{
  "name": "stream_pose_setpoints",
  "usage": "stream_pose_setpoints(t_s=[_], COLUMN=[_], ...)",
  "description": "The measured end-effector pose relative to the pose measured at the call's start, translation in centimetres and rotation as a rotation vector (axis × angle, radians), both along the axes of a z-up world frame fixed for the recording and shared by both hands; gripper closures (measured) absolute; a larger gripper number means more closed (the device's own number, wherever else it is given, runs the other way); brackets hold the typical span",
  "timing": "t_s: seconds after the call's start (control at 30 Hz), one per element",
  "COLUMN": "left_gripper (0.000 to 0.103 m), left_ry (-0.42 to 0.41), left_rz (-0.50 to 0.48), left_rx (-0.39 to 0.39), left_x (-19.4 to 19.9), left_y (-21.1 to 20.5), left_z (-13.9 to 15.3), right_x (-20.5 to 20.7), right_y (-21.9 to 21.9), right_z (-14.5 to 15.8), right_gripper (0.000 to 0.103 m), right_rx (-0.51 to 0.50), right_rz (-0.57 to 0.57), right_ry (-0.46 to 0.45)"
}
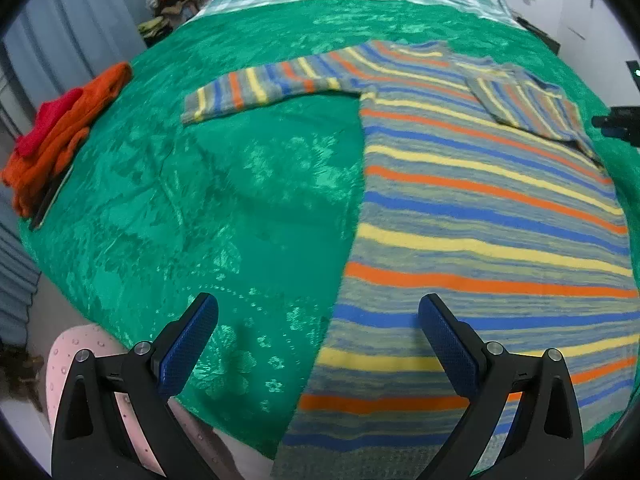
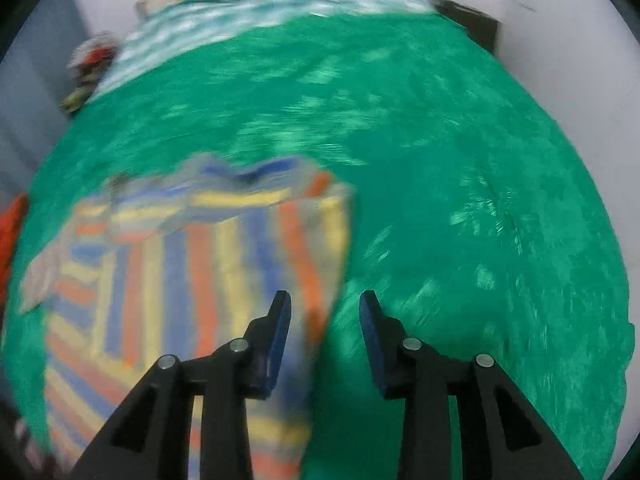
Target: Fold small clothes
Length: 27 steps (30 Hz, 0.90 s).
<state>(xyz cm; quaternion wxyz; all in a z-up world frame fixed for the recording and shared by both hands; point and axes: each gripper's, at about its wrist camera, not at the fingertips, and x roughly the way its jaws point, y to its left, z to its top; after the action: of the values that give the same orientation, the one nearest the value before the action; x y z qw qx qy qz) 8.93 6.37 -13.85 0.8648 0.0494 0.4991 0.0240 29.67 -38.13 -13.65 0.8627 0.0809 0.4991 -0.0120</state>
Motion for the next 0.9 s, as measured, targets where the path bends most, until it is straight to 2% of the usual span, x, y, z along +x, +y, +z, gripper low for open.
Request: stream_pose_setpoints(t_s=[0.1,0.17,0.2,0.23,0.27,0.33,0.43,0.5,0.57,0.6,0.63,0.7,0.73,0.77,0.83,0.9], left_gripper=[0.002,0.002,0.002,0.002,0.001,0.002,0.002,0.000,0.000,0.000,0.000,0.000,0.000,0.000,0.000,0.000], left_ry=[0.023,0.066,0.103,0.192,0.220,0.190,0.157,0.115,0.173,0.195,0.209,0.184,0.183,0.179,0.166,0.170], left_rz=[-0.054,-0.108,-0.133,-0.172,-0.181,-0.178,-0.189,-0.194,-0.211,-0.217,-0.216,-0.208,-0.210,-0.215,-0.211,-0.206], left_rx=[-0.012,0.003,0.016,0.055,0.071,0.051,-0.005,-0.008,0.032,0.035,0.026,0.001,0.000,0.000,-0.011,-0.013], left_x=[-0.2,-0.6,-0.8,-1.0,-1.2,-2.2,-2.9,-3.3,-2.7,-2.4,-2.1,-1.9,-1.9,-1.9,-1.9,-1.7], left_y=[-1.0,-2.0,-2.4,-3.0,-3.1,-2.7,-2.3,-2.3,-2.9,-2.9,-2.8,-2.5,-2.5,-2.6,-2.4,-2.5], left_z=[-0.2,-1.3,-2.1,-3.9,-4.6,-4.0,-2.8,-2.4,-4.3,-4.9,-5.5,-5.3,-5.4,-5.5,-5.6,-5.7], right_x=[-5.3,-9.6,-11.8,-14.2,-16.3,-20.7,-25.1,-26.7,-28.1,-28.1,-28.3,-27.9,-28.1,-28.3,-28.7,-28.9], right_y=[2.8,4.7,5.3,5.8,5.9,5.7,5.8,6.9,8.7,9.2,10.1,11.2,11.7,12.1,12.5,12.6], right_z=[0.1,-0.9,-1.8,-2.9,-3.9,-5.1,-3.2,-1.5,-0.9,-1.4,-2.5,-4.8,-5.9,-6.0,-5.7,-5.4], right_gripper=[0.067,0.067,0.067,0.067,0.067,0.067,0.067,0.066,0.054,0.048,0.048,0.048,0.047,0.047,0.038,0.036], right_rx=[0.133,0.150,0.155,0.157,0.154,0.097,0.055,0.085,0.109,0.112,0.109,0.088,0.051,0.028,0.018,0.029], right_rz=[0.143,0.202,0.218,0.222,0.216,0.171,0.123,0.125,0.142,0.143,0.140,0.130,0.124,0.127,0.127,0.109], right_ry=[0.041,0.099,0.133,0.175,0.221,0.263,0.218,0.177,0.153,0.158,0.184,0.275,0.306,0.288,0.266,0.245])
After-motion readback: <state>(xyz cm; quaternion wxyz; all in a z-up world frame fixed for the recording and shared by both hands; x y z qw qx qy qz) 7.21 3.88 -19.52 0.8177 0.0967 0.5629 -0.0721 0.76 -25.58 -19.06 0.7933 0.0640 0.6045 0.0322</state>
